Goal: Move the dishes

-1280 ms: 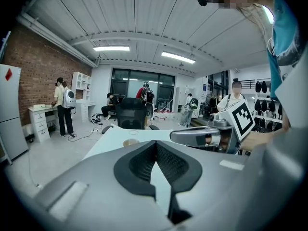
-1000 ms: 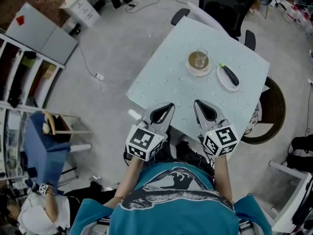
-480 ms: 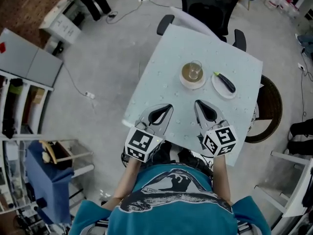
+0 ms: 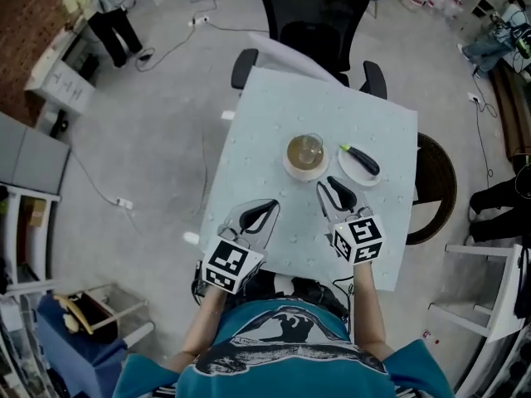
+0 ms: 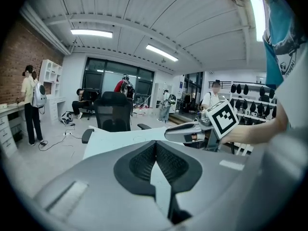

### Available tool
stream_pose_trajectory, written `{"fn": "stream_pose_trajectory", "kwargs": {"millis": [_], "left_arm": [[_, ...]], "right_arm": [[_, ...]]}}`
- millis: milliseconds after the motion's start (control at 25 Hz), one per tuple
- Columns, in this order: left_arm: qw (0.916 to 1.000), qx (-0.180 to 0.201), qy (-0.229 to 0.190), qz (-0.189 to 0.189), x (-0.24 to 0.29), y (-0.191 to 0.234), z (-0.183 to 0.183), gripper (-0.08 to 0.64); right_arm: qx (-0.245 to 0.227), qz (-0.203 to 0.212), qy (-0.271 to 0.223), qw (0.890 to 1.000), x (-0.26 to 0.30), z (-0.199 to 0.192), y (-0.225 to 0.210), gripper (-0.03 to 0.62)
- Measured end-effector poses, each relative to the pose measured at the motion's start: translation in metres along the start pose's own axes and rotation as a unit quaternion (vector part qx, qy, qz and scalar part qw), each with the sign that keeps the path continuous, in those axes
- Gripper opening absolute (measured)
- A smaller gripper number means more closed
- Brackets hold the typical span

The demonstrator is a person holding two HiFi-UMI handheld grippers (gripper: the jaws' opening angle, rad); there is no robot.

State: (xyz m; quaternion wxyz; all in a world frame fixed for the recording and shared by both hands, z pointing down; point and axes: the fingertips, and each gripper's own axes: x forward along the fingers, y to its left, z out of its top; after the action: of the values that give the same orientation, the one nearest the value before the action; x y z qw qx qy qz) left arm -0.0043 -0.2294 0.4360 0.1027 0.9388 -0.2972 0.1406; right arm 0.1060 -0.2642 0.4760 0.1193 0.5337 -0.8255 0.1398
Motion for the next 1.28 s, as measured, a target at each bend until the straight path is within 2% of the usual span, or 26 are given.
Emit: {"fn": "stream_pose_trajectory", "kwargs": {"millis": [360, 520, 760, 840, 1040, 1280], "left_arm": [[0.9987, 0.008, 0.002, -0.051, 0.006, 0.02, -0.007, 0.012], [0.9983, 0.009, 0.0, -0.058, 0.002, 0.029, -0.006, 0.012], [0.9986, -0.001, 0.0, -0.052, -0.012, 0.045, -0.013, 0.012], [0.9988, -0.003, 0.0, -0.049, -0.017, 0.05, -0.016, 0.012], [0.999, -0.007, 0.001, -0.043, -0.024, 0.061, -0.017, 0.012], [0.9988, -0.008, 0.0, -0.047, -0.024, 0.062, -0.011, 0.012]], "right_arm": [[0.001, -0.052, 0.072, 0.996, 0.074, -0.025, -0.044, 0.279], [0.0, -0.064, 0.113, 0.992, 0.11, -0.04, -0.057, 0.343], [0.039, -0.095, 0.138, 0.985, 0.148, -0.061, -0.079, 0.344], [0.041, -0.096, 0.138, 0.985, 0.152, -0.065, -0.081, 0.286], [0.037, -0.103, 0.129, 0.986, 0.152, -0.064, -0.079, 0.275], [0.001, -0.102, 0.11, 0.989, 0.14, -0.048, -0.069, 0.273]]}}
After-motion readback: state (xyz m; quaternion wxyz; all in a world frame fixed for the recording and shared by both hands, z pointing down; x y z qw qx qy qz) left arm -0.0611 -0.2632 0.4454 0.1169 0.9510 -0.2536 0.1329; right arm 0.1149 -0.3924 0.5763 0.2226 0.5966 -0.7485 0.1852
